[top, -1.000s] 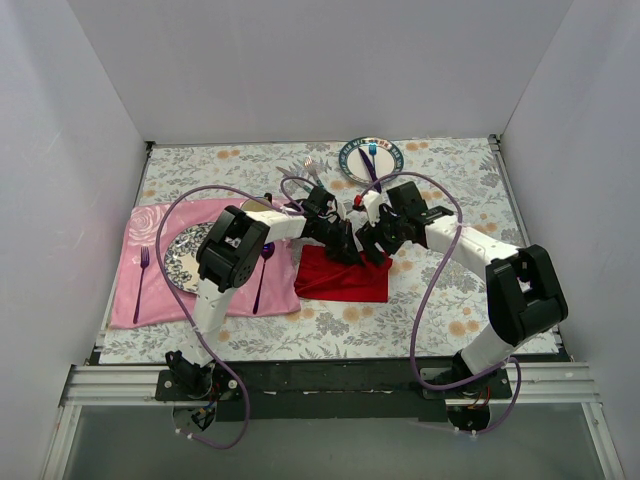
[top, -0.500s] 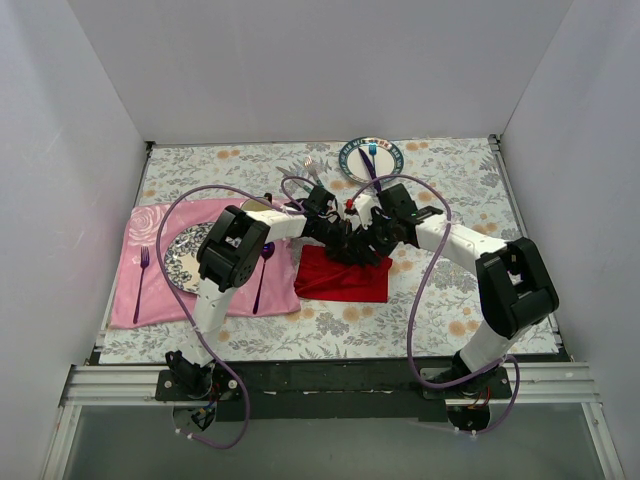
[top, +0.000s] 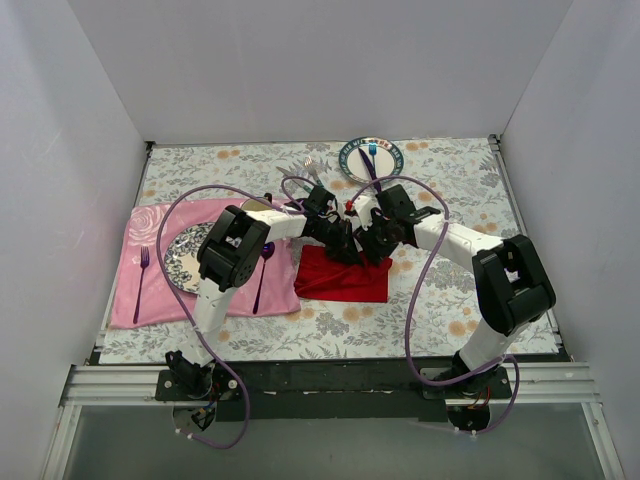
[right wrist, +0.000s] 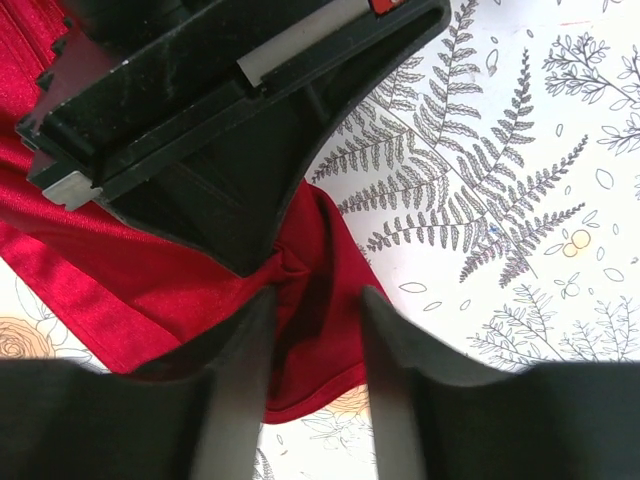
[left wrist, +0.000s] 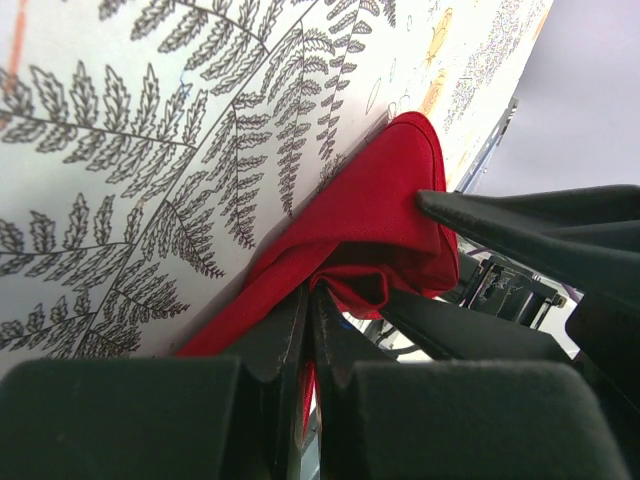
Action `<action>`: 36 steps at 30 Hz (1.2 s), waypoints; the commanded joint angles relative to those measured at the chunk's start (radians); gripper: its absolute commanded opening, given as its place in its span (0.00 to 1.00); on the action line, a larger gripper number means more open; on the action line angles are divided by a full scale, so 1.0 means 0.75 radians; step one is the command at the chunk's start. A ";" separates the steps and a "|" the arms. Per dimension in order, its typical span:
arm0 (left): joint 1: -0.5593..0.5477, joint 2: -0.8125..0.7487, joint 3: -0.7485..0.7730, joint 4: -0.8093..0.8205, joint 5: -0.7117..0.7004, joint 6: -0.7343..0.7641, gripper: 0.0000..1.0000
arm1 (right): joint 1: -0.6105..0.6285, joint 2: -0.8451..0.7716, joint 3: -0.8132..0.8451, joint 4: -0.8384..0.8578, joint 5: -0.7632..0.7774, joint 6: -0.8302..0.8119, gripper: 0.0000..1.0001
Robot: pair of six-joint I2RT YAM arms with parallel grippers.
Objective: Fold the napkin into a case and place the utensils inside
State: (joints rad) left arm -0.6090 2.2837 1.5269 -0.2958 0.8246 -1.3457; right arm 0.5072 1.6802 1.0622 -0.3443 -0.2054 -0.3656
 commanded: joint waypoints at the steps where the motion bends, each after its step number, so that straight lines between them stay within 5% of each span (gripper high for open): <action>1: 0.006 0.033 0.007 -0.058 -0.075 0.037 0.00 | 0.009 -0.021 0.040 -0.007 -0.033 0.005 0.53; 8: 0.006 0.041 0.012 -0.060 -0.077 0.037 0.00 | 0.009 -0.035 0.056 -0.011 -0.066 0.009 0.69; 22: 0.008 0.041 0.009 -0.060 -0.071 0.041 0.00 | 0.017 0.020 0.058 -0.001 -0.045 -0.018 0.69; 32: 0.006 0.037 0.034 -0.076 -0.034 0.064 0.00 | 0.017 0.077 0.054 -0.005 0.067 -0.052 0.36; 36: 0.010 0.027 0.042 -0.054 0.003 0.052 0.12 | 0.019 0.081 0.028 0.013 0.069 -0.065 0.09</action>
State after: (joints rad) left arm -0.6079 2.2875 1.5402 -0.3092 0.8356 -1.3281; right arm 0.5167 1.7309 1.0737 -0.3492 -0.1822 -0.3962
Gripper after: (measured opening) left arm 0.043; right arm 0.207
